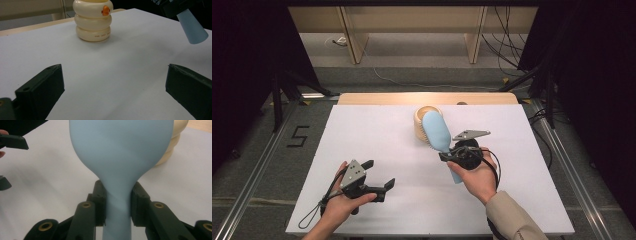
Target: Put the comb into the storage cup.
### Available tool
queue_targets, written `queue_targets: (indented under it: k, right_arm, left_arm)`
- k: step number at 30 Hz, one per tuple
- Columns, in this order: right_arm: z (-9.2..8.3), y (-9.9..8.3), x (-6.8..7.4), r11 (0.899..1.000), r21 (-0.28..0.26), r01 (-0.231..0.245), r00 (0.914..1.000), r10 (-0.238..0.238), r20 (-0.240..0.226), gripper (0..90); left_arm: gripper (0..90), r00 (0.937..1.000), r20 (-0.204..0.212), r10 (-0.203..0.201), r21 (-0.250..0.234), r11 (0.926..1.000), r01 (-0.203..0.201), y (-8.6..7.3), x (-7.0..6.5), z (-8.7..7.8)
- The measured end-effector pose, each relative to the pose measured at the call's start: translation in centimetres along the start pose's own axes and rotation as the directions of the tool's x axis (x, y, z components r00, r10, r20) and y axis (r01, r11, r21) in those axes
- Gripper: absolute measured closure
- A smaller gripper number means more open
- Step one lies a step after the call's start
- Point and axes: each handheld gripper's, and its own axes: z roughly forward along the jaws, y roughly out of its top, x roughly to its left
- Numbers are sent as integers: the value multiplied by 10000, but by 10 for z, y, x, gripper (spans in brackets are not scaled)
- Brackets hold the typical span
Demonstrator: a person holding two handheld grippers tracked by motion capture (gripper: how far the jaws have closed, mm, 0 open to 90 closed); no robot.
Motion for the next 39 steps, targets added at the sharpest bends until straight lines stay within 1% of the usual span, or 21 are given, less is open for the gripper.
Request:
queue_targets:
  k: [3,8,12,16,23,27,39]
  right_arm:
    - [1,2,2,10000,-87,-33,10000,32,-37,704]
    - [4,4,5,9999,-131,-10,9999,9,-119,704]
    - [6,6,8,9999,-170,3,9999,-5,-162,704]
    - [8,7,10,9999,-149,12,9998,-15,-213,704]
    - [12,8,13,9999,-168,25,9995,-30,-301,704]
    - [13,9,14,9999,-152,-35,9994,30,-348,704]
    - [14,10,16,9995,-304,-85,9992,73,-383,704]
  left_arm:
    - [14,9998,215,-27,52,10000,26,5,-5,6]
    - [14,9966,816,-86,130,9999,75,14,-19,20]
    - [14,9924,1227,121,234,9996,-151,20,-31,31]
    - [15,9881,1527,174,284,9994,-220,25,-41,41]
    - [15,9829,1832,200,374,9989,-272,29,-50,52]
    - [15,9812,1914,232,402,9987,-315,30,-53,57]
    - [20,9750,2224,-20,528,9986,-99,28,-62,70]
